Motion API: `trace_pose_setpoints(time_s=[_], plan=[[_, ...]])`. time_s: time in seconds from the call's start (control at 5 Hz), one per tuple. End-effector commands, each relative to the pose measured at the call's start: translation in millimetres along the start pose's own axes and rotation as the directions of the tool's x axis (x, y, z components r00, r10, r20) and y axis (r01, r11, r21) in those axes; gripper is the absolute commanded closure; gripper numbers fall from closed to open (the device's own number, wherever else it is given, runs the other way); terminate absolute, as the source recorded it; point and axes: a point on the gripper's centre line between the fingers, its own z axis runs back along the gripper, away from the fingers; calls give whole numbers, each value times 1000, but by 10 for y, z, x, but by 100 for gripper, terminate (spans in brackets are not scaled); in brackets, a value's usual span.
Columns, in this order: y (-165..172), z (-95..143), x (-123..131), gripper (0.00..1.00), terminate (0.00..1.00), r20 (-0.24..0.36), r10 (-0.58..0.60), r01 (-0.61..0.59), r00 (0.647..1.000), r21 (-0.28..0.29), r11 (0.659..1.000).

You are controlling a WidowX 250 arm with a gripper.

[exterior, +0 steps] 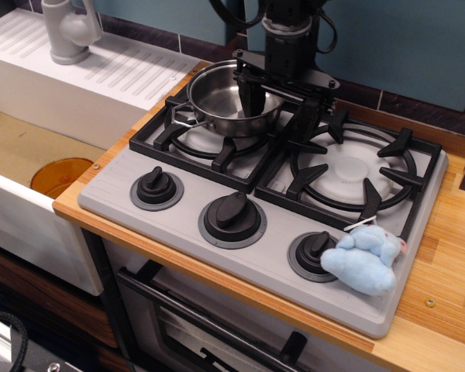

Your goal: End effector reaching pot or pan

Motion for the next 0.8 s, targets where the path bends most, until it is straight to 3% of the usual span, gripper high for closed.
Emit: trace_pose_setpoints(time_s=[0.0,0.4,0.6], plan=[[-1,268,116,0,0,77,-4,4,997,4,1000],[-1,268,116,0,0,77,-4,4,997,4,1000],[-1,268,116,0,100,77,-4,4,997,4,1000]])
